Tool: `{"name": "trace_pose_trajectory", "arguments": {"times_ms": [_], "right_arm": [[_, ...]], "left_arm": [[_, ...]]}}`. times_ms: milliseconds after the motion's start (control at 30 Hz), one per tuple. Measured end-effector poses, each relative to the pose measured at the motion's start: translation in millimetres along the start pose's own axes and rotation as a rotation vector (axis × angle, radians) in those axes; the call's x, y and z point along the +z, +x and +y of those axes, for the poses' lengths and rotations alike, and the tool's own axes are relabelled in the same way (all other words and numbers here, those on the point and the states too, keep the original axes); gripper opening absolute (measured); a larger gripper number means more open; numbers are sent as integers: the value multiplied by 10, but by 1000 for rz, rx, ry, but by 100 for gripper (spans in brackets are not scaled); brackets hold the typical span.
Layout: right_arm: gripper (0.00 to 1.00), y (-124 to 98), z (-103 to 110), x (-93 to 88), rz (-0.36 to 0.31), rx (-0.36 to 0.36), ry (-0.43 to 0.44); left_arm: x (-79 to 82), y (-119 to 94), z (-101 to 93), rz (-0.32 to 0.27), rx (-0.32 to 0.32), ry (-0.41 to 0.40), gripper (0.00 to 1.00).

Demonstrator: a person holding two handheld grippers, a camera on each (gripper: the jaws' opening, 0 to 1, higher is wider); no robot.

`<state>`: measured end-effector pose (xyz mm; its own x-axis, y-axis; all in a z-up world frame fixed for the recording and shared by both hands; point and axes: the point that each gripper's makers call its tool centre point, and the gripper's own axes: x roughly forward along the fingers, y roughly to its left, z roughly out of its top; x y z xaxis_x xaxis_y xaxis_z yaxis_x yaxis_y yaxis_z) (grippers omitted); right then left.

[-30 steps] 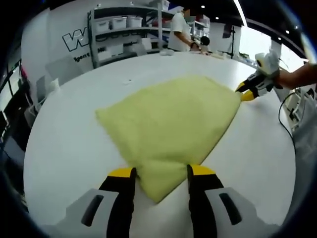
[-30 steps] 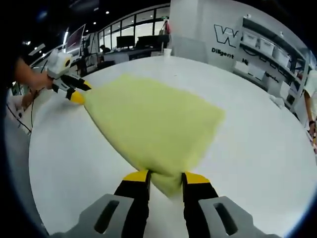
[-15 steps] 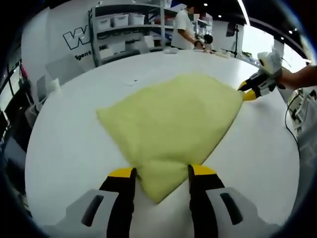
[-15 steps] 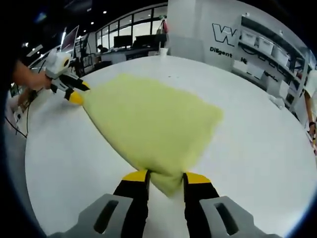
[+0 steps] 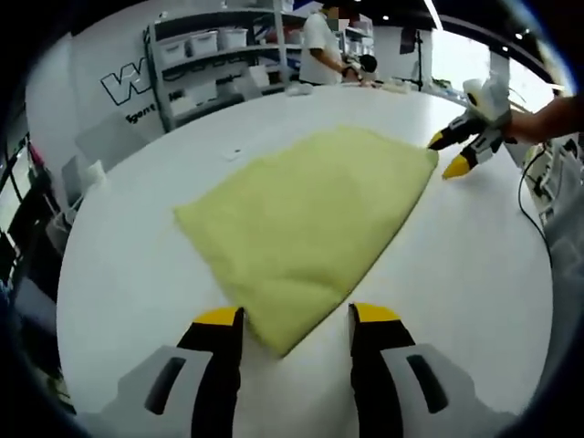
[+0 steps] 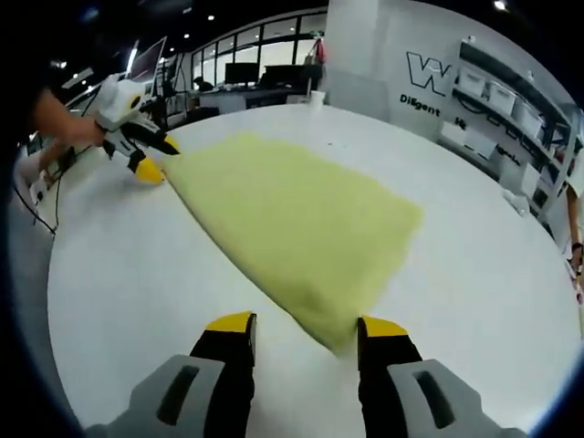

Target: Fold the garment on the visible template until the final outline fits inside the template.

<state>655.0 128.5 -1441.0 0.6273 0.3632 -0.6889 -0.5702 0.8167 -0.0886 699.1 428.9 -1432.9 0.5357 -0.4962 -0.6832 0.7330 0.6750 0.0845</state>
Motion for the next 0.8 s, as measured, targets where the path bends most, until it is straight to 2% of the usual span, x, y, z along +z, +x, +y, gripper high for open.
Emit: {"name": "trace_pose_trajectory", "arguments": {"times_ms": [400,600,800], "right_arm": [[47,-203,82,17,-25,3,24],[51,-306,111,52,-39,-3,40],[61,-403,189,76,-54,9,46]], "left_arm": [[46,-306,-123,-32,19,-19,49],[19,-352,-152,-39,10,-52,50],[60,-465,-214,-59,3,-60,52]]}}
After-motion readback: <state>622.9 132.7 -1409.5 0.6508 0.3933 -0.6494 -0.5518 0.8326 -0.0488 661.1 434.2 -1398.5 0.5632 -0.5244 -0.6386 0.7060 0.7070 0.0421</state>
